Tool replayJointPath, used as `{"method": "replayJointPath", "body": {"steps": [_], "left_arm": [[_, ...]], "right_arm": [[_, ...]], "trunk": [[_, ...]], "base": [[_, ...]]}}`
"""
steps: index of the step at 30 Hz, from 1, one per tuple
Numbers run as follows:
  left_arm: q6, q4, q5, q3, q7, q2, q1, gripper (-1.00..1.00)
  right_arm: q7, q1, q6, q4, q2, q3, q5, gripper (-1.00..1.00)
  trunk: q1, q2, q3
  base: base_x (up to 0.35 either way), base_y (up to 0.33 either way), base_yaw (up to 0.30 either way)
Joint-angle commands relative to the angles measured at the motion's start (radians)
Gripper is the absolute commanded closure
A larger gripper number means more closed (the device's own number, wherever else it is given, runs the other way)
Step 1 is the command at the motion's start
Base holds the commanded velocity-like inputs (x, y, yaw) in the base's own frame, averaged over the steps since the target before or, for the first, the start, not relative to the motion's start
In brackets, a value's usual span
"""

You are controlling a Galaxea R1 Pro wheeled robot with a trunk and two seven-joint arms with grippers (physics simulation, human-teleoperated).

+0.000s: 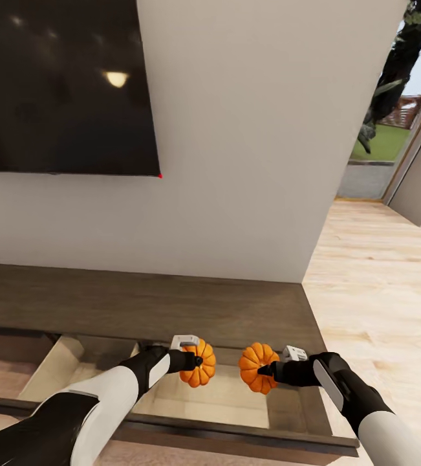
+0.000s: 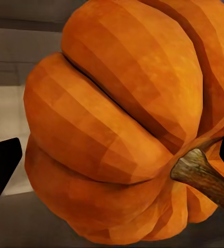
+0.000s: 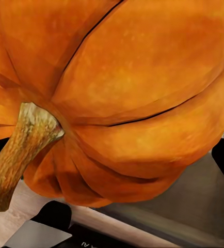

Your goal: Place each of the two pumpkins and all three candles from the living room inside a cabinet in the living room (use any cabinet), then make sure every cabinet is closed, and position the cauldron so it is next to a table in the living room.

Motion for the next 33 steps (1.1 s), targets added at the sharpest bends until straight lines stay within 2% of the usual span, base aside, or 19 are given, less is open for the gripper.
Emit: {"method": "replayJointPath", "body": {"steps": [1, 5, 17, 33], "left_arm": [[0.005, -0.001, 0.01, -0.009, 0.0, 0.0, 0.0, 1.0], [0.005, -0.001, 0.01, -0.009, 0.0, 0.0, 0.0, 1.0], [0.006, -0.001, 0.01, -0.009, 0.0, 0.0, 0.0, 1.0], [0.006, -0.001, 0.01, -0.009, 0.0, 0.0, 0.0, 1.0]], "right_arm": [[-0.001, -0.001, 0.003, -0.001, -0.001, 0.004, -0.004, 1.0], [-0.001, -0.001, 0.004, -0.001, -0.001, 0.004, -0.004, 1.0], [-0.001, -0.001, 0.005, -0.001, -0.001, 0.003, -0.003, 1.0], [-0.001, -0.001, 0.006, -0.001, -0.001, 0.003, -0.002, 1.0]], "trunk": [[0.0, 0.0, -0.001], [0.0, 0.0, -0.001], [0.046, -0.084, -0.051], [0.046, -0.084, -0.077]], "base": [[0.055, -0.042, 0.0], [0.024, -0.018, 0.0], [0.001, -0.001, 0.0], [0.0, 0.0, 0.0]]}}
